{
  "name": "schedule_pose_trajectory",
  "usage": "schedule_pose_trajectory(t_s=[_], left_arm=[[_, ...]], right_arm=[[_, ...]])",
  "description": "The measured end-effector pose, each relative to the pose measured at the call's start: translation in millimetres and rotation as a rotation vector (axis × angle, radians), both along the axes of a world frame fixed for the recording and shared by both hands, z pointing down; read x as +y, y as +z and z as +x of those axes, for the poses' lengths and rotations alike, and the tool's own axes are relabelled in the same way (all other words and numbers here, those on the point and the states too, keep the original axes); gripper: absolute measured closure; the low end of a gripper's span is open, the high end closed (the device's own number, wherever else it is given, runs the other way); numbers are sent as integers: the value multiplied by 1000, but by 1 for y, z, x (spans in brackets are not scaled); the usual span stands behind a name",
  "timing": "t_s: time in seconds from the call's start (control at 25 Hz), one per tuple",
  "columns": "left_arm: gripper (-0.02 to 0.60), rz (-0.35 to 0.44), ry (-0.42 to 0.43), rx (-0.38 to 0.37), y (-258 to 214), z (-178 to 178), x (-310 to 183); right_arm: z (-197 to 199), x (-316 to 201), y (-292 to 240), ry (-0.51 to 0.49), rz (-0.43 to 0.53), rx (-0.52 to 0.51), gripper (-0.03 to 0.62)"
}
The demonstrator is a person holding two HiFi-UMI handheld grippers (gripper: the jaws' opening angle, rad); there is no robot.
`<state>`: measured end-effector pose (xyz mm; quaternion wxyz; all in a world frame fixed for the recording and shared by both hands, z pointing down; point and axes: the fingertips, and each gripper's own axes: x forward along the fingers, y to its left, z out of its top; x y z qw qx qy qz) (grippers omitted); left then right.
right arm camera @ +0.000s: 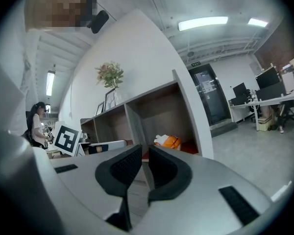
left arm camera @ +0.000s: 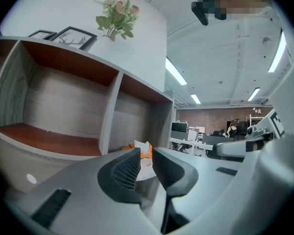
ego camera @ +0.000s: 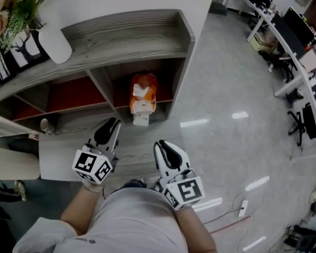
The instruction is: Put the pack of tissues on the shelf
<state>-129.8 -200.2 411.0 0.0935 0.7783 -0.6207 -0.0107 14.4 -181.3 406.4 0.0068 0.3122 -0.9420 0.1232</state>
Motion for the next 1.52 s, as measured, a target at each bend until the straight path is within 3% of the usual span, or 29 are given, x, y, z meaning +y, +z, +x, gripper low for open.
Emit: schedule_pose_trajectory(t_s=[0.24,0.8,1.52], left_arm=[[548,-3,-22,1,-8,-12,26],[558,-39,-82,27,-3,-26,57],[558,-34,-58,30,-5,-14,58]], right_arm=[[-28,-2,-2,-83,6,-26,542],[-62,11,-4,-205,15,-31,542],[-51,11,-3,-187,22,-8,542]])
